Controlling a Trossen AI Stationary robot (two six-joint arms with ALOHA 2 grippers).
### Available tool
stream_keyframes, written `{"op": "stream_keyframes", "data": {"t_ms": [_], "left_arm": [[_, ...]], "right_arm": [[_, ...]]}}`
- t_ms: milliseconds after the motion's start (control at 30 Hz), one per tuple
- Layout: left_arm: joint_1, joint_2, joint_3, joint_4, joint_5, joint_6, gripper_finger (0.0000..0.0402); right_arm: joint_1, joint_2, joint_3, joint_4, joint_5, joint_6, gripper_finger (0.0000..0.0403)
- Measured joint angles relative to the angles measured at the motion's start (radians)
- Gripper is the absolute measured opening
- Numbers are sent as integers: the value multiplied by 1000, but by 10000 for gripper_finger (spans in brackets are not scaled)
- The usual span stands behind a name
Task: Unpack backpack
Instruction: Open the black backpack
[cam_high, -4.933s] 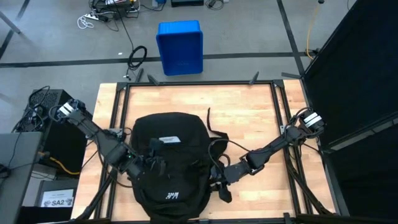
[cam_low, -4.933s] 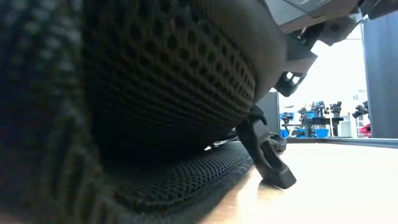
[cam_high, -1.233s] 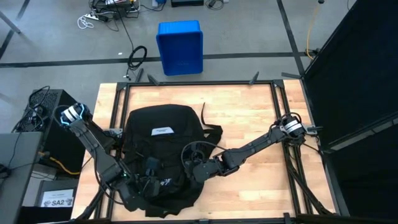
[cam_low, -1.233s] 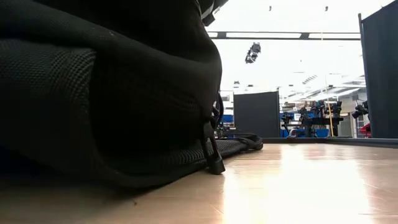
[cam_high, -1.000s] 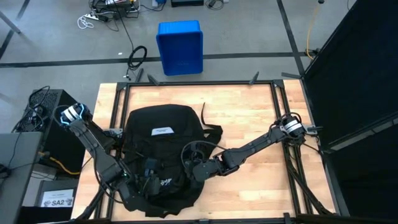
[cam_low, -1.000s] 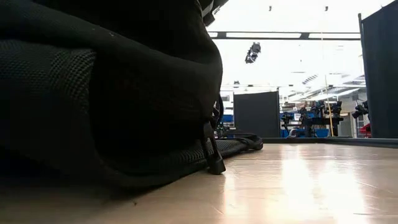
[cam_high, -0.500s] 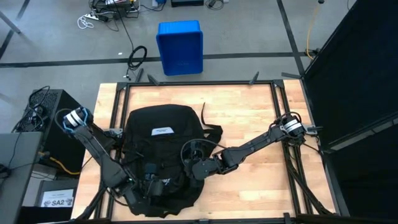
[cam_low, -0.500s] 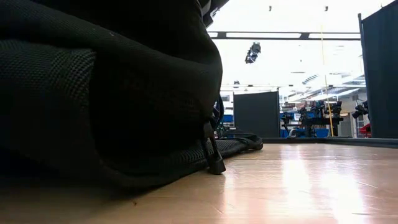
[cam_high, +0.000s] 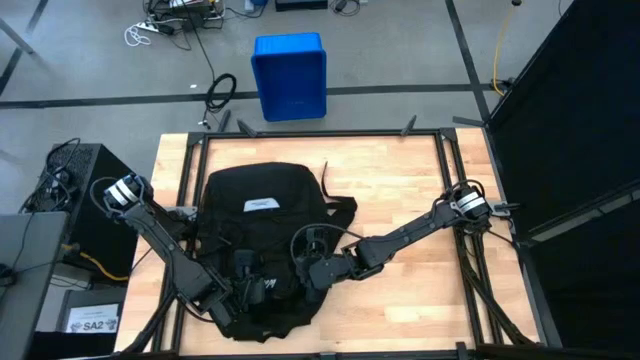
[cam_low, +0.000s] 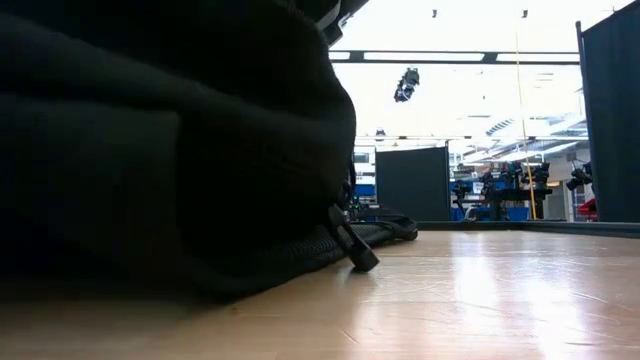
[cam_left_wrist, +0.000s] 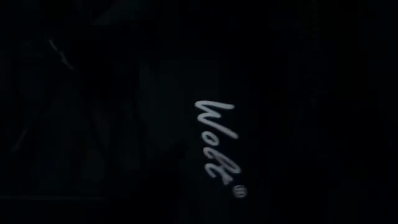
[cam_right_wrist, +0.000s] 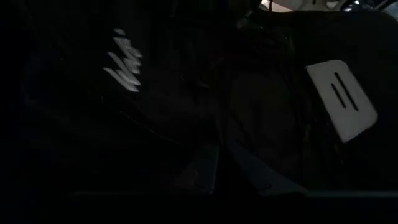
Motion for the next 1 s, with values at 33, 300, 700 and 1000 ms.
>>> {"op": "stream_keyframes", "data": {"t_ms": [33,300,700,1000], "left_arm": [[3,0,0,-5,0,2,119],[9,-7,0,-30,3,31,3],[-20,-26,196,-303,-188,56,0],[-24,-26,336,-468,-286,73,0]], "right_arm": [[0,0,0,0,0,0,0],[23,-5,0,-4,21,-67,0],[140,-106,2,31,197,-247,57],[138,-106,2,42,223,-259,230]]}}
